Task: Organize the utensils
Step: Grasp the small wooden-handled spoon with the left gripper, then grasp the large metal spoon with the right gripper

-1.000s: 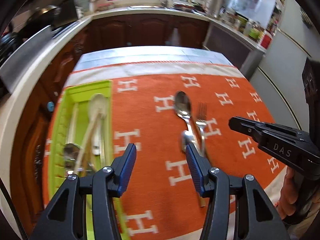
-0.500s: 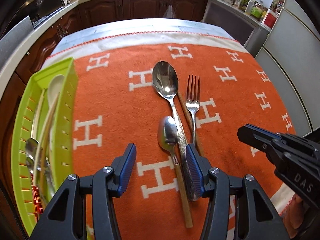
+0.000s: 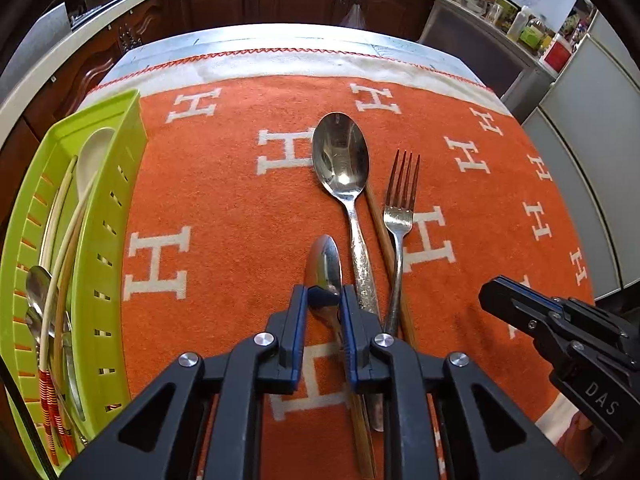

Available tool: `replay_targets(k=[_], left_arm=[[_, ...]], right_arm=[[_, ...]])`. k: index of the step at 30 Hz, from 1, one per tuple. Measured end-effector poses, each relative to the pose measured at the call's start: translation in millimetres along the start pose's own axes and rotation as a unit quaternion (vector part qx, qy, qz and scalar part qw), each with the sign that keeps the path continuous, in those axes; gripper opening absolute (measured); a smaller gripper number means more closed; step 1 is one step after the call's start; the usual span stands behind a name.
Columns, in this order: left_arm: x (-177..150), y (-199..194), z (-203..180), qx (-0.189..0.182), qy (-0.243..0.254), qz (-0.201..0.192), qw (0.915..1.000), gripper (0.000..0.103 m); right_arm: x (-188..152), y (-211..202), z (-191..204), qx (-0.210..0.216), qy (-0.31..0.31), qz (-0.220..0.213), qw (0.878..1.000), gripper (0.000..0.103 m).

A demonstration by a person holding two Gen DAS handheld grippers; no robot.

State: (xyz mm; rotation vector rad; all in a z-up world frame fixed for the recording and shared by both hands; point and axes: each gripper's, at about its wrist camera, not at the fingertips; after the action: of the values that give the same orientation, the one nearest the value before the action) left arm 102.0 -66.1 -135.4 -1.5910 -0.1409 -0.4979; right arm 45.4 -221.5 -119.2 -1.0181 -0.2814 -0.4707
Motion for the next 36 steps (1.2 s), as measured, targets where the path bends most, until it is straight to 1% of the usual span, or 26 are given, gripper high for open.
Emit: replay_targets(k=[5,12,16,21,25,28,32,36], left_arm=[[0.8,1.9,10.9,-0.03,-0.024,0.008,0.9992,0.012],[-1.2,3.5,10.2,-0.028,-0.026,0.009,0.9992,0.014],[-2.1,5.2,26.0,-0.06,-0.051,0.018,0.9967,0.011],[-4.4,2.0,29.1,-0.054,-0.046,0.013,0.9974,0.008],[-4.4,4.5,34.6,-0.071,-0.057,0.018,0.9956,0.008],[-3.8,6.8,33.6,-0.077,-0.057,0.016,0.9953,0.009],[-2.8,7.8,27.1,-0.068,-0.047,-0.001,0.9966,0.01],[-2.0,7.0,26.2,-0.067,-0.046,-0.003,0.9967,0.008]], right_arm=[[-0.3,1.7,0.2,0.0,-0.003,0.003,1.0,0.007],[-0.4,3.1,8.3,-0.001,-0.015,0.003,1.0,0.007],[0.2,2.6,11.9,-0.001,-0.02,0.003,1.0,0.007],[1.4,5.0,15.6,-0.001,-0.026,0.007,1.0,0.007],[2.8,8.3,21.2,0.002,-0.033,0.009,0.999,0.007],[3.8,12.3,24.9,0.003,-0.037,0.014,0.999,0.007],[5.0,17.3,29.0,0.002,-0.039,0.017,0.999,0.007],[9.1,20.6,32.4,0.007,-0.04,0.019,0.999,0.007]])
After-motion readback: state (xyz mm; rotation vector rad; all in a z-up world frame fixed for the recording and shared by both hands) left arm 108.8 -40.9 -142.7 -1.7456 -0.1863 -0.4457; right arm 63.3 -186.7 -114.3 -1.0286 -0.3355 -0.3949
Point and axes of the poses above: each gripper's, at about its wrist camera, not at the fingertips, and y roughly the way its jaws point, z to its left, x to its top, and after that the axes turned 10 degrees about x, right-handed
